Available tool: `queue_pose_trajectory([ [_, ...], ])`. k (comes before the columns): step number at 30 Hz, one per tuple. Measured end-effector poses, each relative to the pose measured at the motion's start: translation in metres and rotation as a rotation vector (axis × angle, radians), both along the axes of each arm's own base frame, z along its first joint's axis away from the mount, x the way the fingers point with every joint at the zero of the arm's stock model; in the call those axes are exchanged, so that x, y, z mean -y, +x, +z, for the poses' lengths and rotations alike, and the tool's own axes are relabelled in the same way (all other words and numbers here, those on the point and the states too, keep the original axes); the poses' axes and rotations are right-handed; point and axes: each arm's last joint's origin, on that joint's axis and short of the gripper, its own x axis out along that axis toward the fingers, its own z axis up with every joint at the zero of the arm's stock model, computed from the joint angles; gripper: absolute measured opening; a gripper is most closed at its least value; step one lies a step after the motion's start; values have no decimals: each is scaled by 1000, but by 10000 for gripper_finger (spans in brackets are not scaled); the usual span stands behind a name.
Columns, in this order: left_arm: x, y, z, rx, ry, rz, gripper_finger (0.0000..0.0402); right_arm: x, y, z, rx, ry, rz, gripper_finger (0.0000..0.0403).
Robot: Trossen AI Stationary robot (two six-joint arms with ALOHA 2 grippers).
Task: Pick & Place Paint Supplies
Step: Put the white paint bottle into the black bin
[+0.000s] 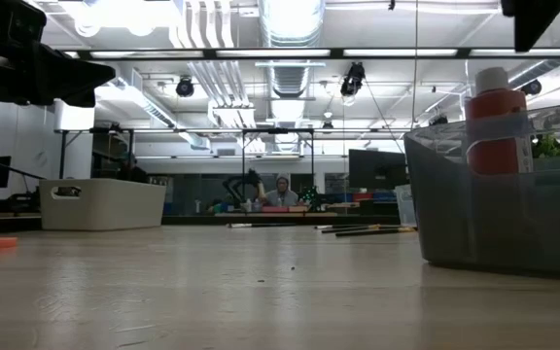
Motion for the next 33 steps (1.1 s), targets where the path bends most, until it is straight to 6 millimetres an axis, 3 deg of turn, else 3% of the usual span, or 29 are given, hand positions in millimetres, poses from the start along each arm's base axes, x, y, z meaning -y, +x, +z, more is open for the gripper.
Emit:
queue_pose_trajectory([
  [11,0,0,0,0,0,0,0,-43,-23,9,48,20,38,295],
  [20,0,0,0,0,0,0,0,-81,-33,10,-33,-6,-33,295],
  [33,0,0,0,0,0,0,0,-130,-43,34,-52,14,-70,295],
])
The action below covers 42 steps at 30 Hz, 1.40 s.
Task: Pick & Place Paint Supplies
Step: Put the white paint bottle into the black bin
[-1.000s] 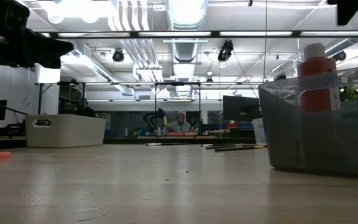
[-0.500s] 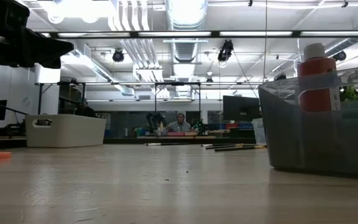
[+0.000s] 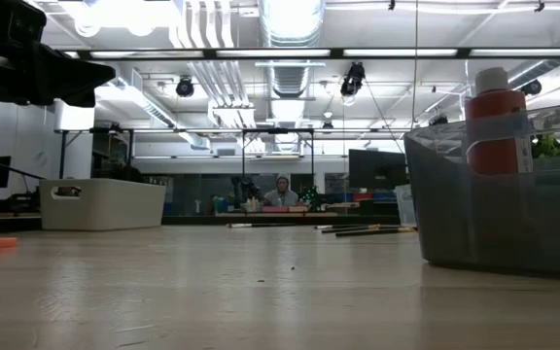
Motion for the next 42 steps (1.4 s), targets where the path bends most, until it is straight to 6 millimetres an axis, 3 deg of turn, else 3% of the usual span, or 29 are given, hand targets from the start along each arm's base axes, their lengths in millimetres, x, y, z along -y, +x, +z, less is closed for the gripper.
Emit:
queue_pose_trajectory([
  [6,0,0,0,0,0,0,0,-13,-15,3,11,19,-4,295],
  [13,0,0,0,0,0,0,0,-20,-29,-12,-17,-16,-44,295],
  [42,0,0,0,0,0,0,0,-13,-37,-52,-121,-138,-82,295],
])
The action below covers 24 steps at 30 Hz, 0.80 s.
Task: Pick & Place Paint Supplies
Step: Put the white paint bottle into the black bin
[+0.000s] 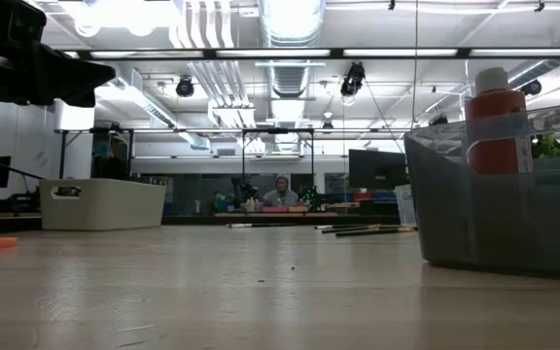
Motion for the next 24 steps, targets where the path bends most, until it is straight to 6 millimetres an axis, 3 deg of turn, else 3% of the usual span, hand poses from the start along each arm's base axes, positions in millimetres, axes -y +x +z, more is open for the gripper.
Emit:
queue_pose_trajectory([
  [16,0,0,0,0,0,0,0,3,-2,-3,9,-4,2,295],
  [24,0,0,0,0,0,0,0,23,-13,17,70,52,-14,295],
])
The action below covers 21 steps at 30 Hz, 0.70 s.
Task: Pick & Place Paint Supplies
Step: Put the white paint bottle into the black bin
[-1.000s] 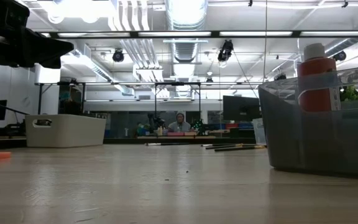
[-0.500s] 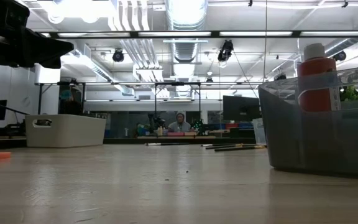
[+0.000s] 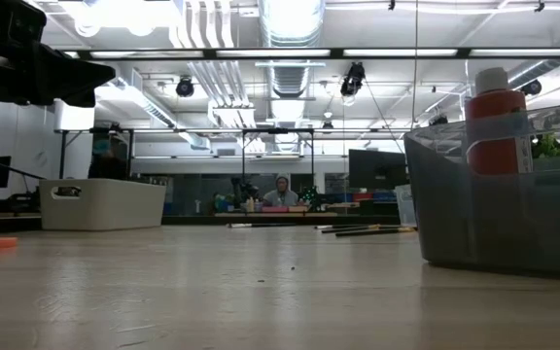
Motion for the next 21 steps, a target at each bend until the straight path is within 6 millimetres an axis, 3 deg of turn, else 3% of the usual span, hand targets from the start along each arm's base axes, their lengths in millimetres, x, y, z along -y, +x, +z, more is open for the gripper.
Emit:
queue_pose_trajectory([
  [9,0,0,0,-1,0,0,0,10,-5,-10,70,91,-39,295],
  [21,0,0,0,0,0,0,0,-3,0,-18,33,105,-48,295],
])
